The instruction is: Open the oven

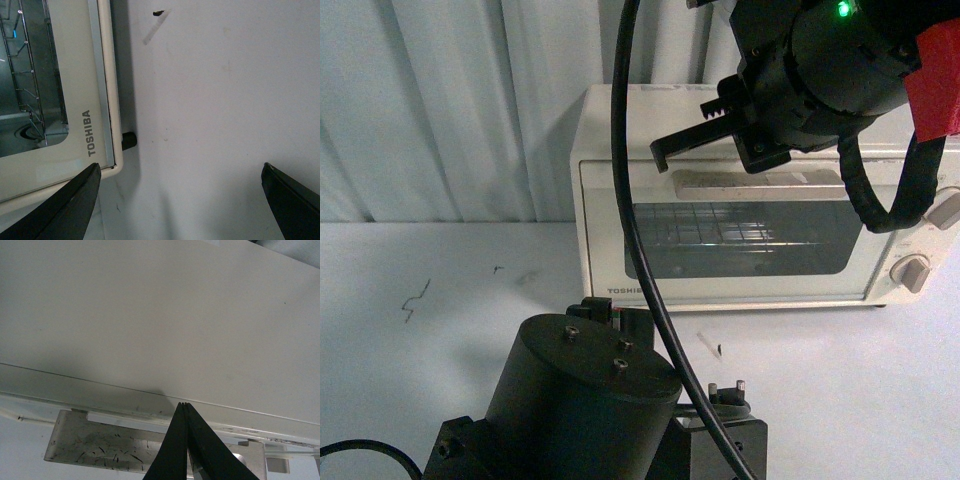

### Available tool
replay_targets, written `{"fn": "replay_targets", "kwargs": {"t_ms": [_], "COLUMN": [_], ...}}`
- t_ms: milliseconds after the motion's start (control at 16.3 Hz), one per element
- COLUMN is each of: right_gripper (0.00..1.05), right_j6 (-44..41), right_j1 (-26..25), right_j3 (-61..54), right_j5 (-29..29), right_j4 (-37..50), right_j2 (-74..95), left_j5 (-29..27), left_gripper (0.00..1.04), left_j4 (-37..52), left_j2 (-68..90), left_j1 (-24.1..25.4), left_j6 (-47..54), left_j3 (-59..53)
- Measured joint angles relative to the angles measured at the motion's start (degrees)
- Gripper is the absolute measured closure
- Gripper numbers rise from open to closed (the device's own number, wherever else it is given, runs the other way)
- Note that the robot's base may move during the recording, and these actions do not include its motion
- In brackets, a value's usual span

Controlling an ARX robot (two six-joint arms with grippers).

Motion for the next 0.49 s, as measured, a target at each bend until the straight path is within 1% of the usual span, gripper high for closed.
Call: {"fn": "replay_targets", "kwargs": {"t_ms": [369, 492], "right_gripper": [1.03, 1.03], "right_j6": [1.9, 1.8], "right_j1": [0.9, 0.2], "right_j3": [-3.0, -4.3], "right_j5": [0.1, 0.1], "right_j4": [2.6, 3.5], "right_j2": [0.2, 0.2], "left_j5": [0.0, 0.0], "left_gripper": [0.07, 0.07], "left_j4": [0.0, 0.0], "left_j2": [0.0, 0.0], "left_j1": [0.0, 0.0], "left_j6": [0.0, 0.0], "left_j3": [0.0, 0.0]}}
